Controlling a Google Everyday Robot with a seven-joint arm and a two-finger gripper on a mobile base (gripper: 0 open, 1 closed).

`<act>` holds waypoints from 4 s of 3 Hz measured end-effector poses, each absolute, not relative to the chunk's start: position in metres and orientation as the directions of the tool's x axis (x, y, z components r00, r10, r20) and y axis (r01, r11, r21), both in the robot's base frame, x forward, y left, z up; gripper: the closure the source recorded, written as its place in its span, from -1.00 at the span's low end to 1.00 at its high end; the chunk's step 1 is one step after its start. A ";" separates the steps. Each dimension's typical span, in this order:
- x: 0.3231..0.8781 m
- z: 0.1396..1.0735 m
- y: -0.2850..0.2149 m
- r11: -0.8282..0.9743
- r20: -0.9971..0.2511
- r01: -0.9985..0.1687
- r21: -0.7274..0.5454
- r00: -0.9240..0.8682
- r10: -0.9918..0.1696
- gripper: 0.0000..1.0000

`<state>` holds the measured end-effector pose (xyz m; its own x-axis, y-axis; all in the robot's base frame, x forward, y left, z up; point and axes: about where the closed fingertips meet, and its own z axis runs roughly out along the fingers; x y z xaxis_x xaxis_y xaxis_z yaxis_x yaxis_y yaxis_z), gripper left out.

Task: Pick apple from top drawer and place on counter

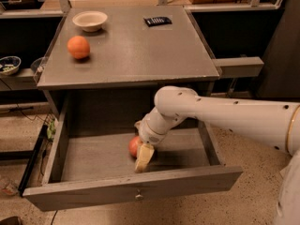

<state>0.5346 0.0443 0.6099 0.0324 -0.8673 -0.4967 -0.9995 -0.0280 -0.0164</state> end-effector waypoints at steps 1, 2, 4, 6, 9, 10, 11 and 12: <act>0.535 0.610 0.044 -0.028 -0.497 -0.999 -0.016 0.032 -0.867 -0.51; 0.535 0.610 0.044 -0.028 -0.497 -0.999 -0.016 0.032 -0.867 0.11; 0.535 0.610 0.044 -0.028 -0.497 -0.999 -0.016 0.032 -0.867 0.99; 0.534 0.636 0.035 0.009 -0.488 -1.000 -0.023 0.003 -0.873 1.00; 0.544 0.717 0.008 0.027 -0.435 -0.991 -0.134 0.034 -0.900 1.00; 0.548 0.718 0.008 0.028 -0.439 -0.992 -0.125 0.030 -0.898 1.00; 0.555 0.739 -0.001 0.043 -0.425 -0.988 -0.150 0.025 -0.905 1.00; 0.562 0.762 -0.012 0.062 -0.405 -0.981 -0.183 0.018 -0.914 1.00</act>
Offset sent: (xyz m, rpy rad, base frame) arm 0.0000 0.0000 0.0000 0.0000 0.0000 0.0000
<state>0.5623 -0.0122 0.7616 0.0176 -0.9140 -0.4053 -0.9812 0.0621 -0.1827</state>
